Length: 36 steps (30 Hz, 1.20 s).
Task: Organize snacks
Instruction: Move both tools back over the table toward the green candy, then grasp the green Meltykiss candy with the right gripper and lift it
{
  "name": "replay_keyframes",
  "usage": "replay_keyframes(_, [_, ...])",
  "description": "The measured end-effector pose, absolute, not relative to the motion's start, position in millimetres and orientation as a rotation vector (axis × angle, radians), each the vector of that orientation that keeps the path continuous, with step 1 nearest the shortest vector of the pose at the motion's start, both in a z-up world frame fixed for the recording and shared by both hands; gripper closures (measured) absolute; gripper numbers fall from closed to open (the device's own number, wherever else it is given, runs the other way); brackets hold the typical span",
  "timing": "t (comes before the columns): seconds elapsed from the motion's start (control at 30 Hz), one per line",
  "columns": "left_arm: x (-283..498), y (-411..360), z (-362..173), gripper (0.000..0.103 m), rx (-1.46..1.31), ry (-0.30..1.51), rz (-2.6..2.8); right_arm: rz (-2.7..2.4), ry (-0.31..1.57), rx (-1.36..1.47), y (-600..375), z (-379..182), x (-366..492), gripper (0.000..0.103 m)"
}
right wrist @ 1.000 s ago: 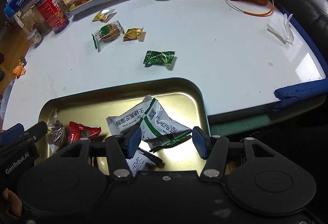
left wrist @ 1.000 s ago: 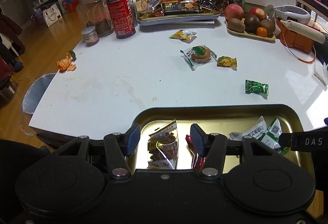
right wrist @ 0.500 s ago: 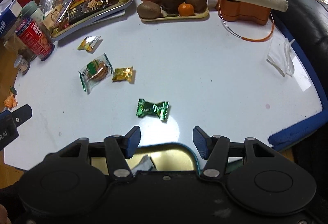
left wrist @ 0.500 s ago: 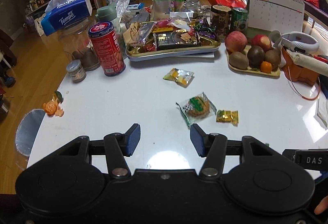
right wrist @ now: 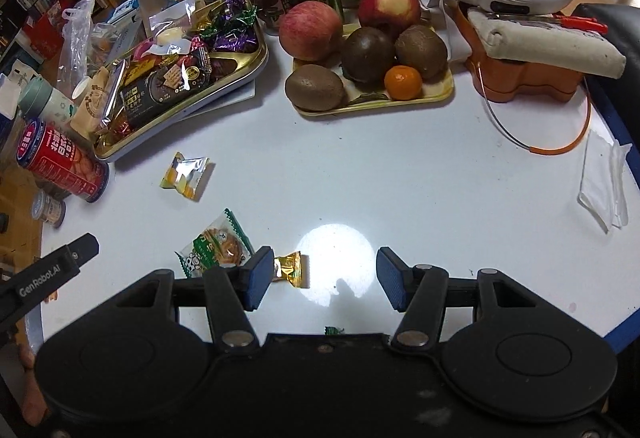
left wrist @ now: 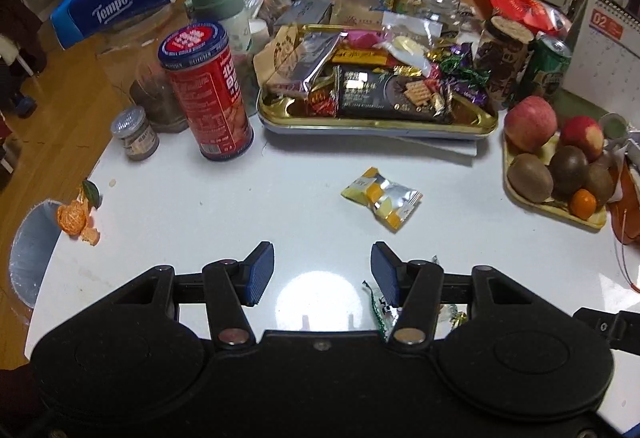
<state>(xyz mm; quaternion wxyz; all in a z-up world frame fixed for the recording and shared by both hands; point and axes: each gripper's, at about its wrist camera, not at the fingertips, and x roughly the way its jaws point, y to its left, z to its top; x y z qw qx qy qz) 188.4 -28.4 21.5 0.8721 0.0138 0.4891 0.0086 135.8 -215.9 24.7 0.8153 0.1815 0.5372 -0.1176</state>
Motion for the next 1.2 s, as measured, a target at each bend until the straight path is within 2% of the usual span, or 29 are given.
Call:
replay_keyframes(0.13, [200,-22,-2,0.044,-0.009,1.197,0.031,-0.268,1.204,0.362,-214,0,144,0.043])
replay_keyframes(0.3, [199,-15,-16,0.044,-0.073,1.304,0.044,-0.27,1.291,0.322,-214,-22,143,0.043])
replay_keyframes(0.43, [196,-19,-14,0.044,-0.016,1.295,0.04,-0.215,1.374,0.356,-218,-35,137,0.049])
replay_keyframes(0.6, [198,-22,-11,0.044,-0.012,1.293,-0.009,-0.125,1.449,0.279,-210,-43,130,0.049])
replay_keyframes(1.0, [198,-24,-9,0.044,-0.023,1.3,-0.036,-0.03,1.492,-0.069,-179,-67,122,0.049])
replay_keyframes(1.2, [198,-21,-8,0.044,-0.028,1.296,-0.043,-0.091,1.454,-0.062,-177,-78,135,0.053])
